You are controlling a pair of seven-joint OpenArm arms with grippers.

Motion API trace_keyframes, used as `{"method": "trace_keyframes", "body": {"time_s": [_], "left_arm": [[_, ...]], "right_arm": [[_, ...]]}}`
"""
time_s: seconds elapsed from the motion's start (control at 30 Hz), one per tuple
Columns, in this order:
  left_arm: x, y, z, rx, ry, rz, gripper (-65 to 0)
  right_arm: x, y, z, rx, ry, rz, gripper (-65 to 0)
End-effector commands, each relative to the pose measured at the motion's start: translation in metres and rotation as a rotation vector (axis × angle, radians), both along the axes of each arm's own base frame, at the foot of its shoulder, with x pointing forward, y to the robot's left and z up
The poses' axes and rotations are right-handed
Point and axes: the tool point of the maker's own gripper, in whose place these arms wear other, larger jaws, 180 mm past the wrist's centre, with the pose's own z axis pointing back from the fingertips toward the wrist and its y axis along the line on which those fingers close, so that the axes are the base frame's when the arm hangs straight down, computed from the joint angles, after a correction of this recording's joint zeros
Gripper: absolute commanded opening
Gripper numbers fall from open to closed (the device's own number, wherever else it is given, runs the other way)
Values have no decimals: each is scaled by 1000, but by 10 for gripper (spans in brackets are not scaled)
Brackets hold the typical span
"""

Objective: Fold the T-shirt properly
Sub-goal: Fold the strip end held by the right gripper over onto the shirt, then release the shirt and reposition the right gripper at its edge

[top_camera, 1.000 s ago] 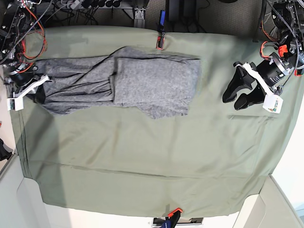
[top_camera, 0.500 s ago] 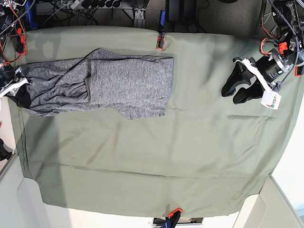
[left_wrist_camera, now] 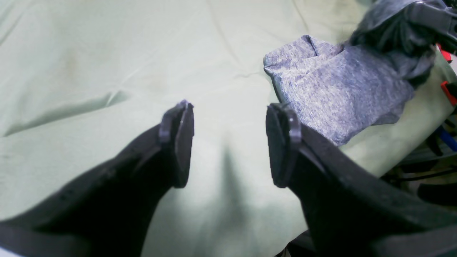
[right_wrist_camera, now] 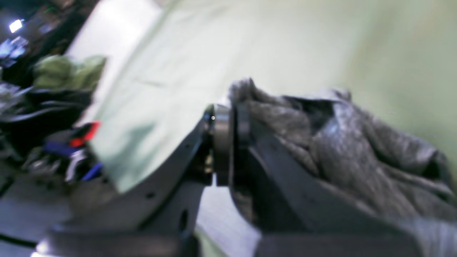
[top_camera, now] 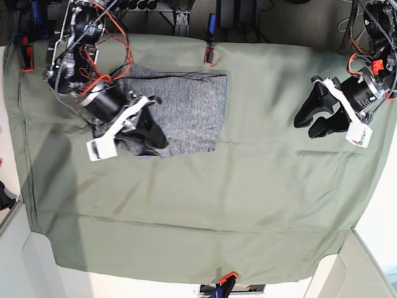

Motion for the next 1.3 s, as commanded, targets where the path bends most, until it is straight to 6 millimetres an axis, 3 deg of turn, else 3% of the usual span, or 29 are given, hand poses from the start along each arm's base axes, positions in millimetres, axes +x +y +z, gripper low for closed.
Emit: {"method": "trace_keyframes", "body": {"time_s": [0.0,0.1,0.2,0.3,0.37,0.5,0.6,0.73,0.83,0.87,0.97,1.17,1.27], "left_arm": [[4,0,14,-5,-45,-14,-304],[4,-1,14,-7,-46,-15,-304],[4,-1,15,-11,-47,-15,-304],[4,-1,15,-14,-48,-15,-304],[4,-1,15,-13,-47,-15,-304],[4,-1,15,-13,-48,-15,-304],[4,-1,15,-13,-48,-15,-304],[4,-1,15,-13,-47,-15,-304],[4,-1,15,-13,-47,-15,-304],[4,-1,15,-13,-47,-15,-304],[4,-1,15,-13,-47,-15,-304],[4,-1,15,-13,-47,-15,-304],[4,-1,15,-13,-47,-15,-304]], "right_arm": [[3,16,14,36,-45,20,-650],[-8,53,4,13,-29,107,-650],[-17,77,-12,-13,-10,170,-650],[-24,92,-21,-16,1,206,-383],[-29,100,-20,-14,0,234,-301],[-37,114,4,45,-52,284,-303],[-35,112,29,52,-127,280,-303],[-25,95,57,5,-232,220,-303],[-12,72,62,-86,-278,140,-318],[-7,63,60,-124,-282,108,-370],[8,27,44,-231,-258,7,-650],[29,-58,14,-391,-169,-201,-650],[28,-77,0,-368,-109,-232,-650]]}}
